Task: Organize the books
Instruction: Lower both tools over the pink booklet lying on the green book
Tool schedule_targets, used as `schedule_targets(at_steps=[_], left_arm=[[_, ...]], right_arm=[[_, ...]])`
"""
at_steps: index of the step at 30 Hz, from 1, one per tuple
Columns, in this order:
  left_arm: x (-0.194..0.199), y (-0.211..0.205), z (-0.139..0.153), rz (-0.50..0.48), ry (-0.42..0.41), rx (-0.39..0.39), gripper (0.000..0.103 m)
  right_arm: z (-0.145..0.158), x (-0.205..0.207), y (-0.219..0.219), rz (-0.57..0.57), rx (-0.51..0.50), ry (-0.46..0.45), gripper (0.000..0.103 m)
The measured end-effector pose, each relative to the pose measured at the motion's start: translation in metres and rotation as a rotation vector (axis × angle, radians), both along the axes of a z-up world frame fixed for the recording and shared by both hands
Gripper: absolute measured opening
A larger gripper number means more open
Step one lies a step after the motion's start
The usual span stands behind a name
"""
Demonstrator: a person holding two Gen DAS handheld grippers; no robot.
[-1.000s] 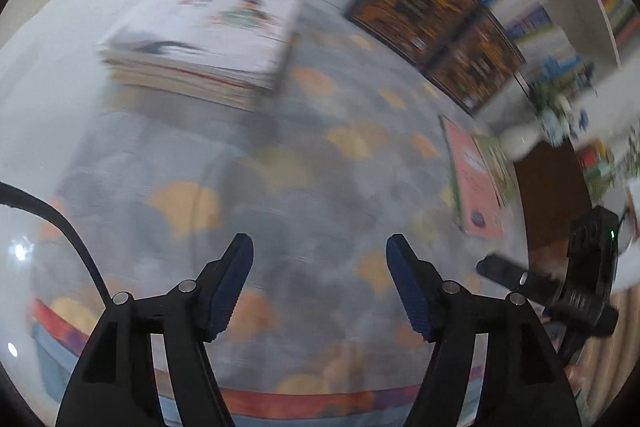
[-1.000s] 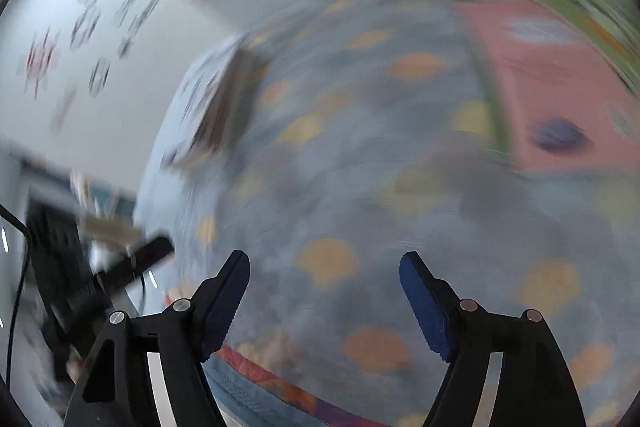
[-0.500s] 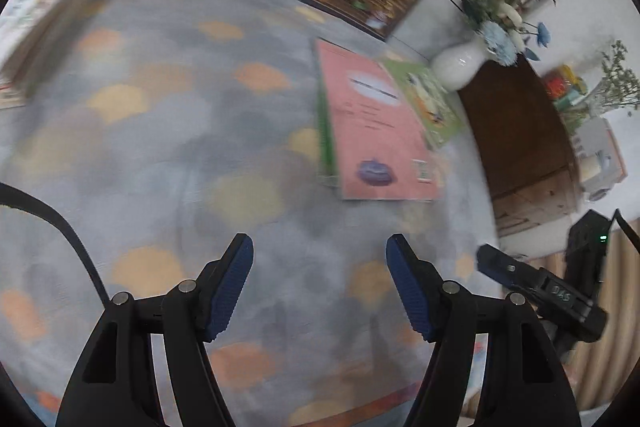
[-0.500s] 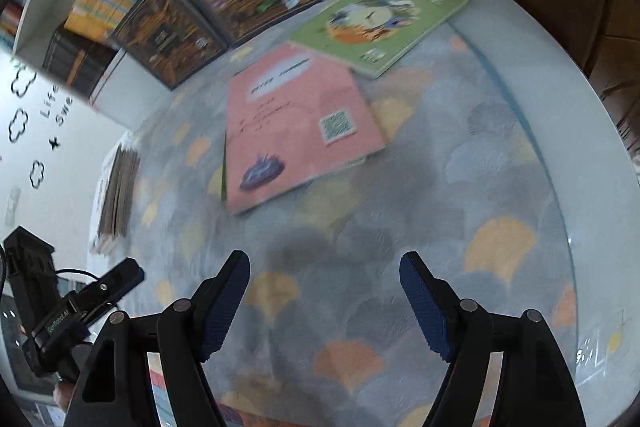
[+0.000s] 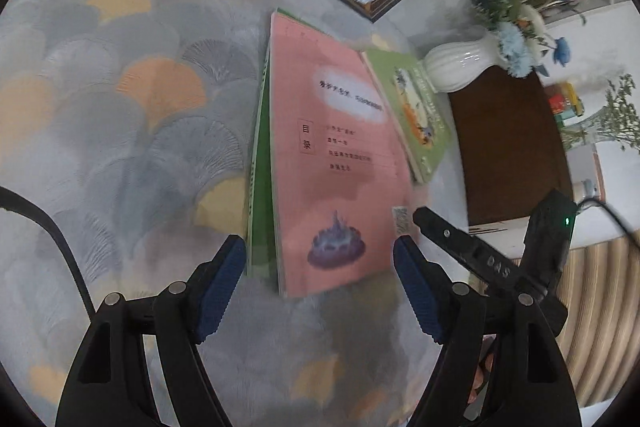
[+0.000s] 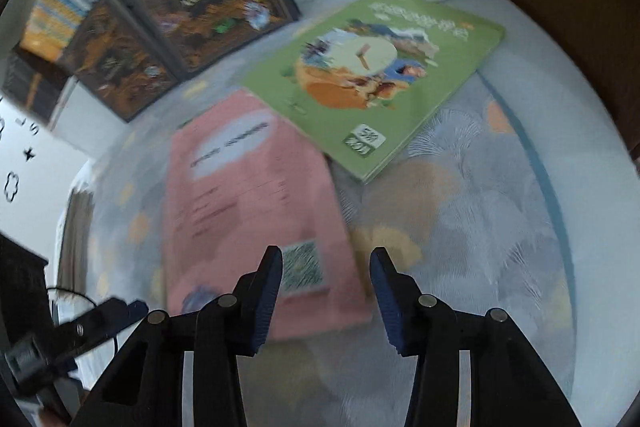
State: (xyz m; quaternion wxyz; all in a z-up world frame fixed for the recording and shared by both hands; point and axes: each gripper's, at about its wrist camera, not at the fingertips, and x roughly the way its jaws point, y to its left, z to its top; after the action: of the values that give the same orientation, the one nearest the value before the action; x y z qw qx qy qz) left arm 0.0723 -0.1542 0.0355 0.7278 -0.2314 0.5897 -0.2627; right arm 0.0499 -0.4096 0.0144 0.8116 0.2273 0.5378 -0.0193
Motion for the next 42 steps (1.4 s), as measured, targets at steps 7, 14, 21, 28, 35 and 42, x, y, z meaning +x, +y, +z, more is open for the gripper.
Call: schedule_targets(at_steps=[7, 14, 21, 28, 35, 42], left_arm=[[0.008, -0.012, -0.011, -0.021, 0.003, 0.029, 0.075], [-0.011, -0.020, -0.006, -0.108, -0.054, 0.118, 0.075], [-0.066, 0.012, -0.007, -0.098, -0.017, 0.090, 0.075], [-0.124, 0.041, -0.006, -0.065, 0.029, 0.068, 0.075], [-0.122, 0.054, -0.002, -0.018, -0.005, 0.059, 0.075], [-0.124, 0.054, -0.008, -0.028, -0.004, 0.054, 0.075]], right_arm=[[-0.009, 0.017, 0.003, 0.079, 0.002, 0.005, 0.048], [-0.002, -0.010, 0.037, 0.195, -0.083, 0.015, 0.049], [-0.002, -0.078, 0.060, 0.267, -0.053, 0.058, 0.049], [0.001, -0.136, 0.069, 0.296, 0.032, 0.118, 0.049], [0.004, -0.118, 0.063, 0.242, 0.030, 0.060, 0.050], [0.007, -0.107, 0.082, 0.287, -0.014, 0.044, 0.054]])
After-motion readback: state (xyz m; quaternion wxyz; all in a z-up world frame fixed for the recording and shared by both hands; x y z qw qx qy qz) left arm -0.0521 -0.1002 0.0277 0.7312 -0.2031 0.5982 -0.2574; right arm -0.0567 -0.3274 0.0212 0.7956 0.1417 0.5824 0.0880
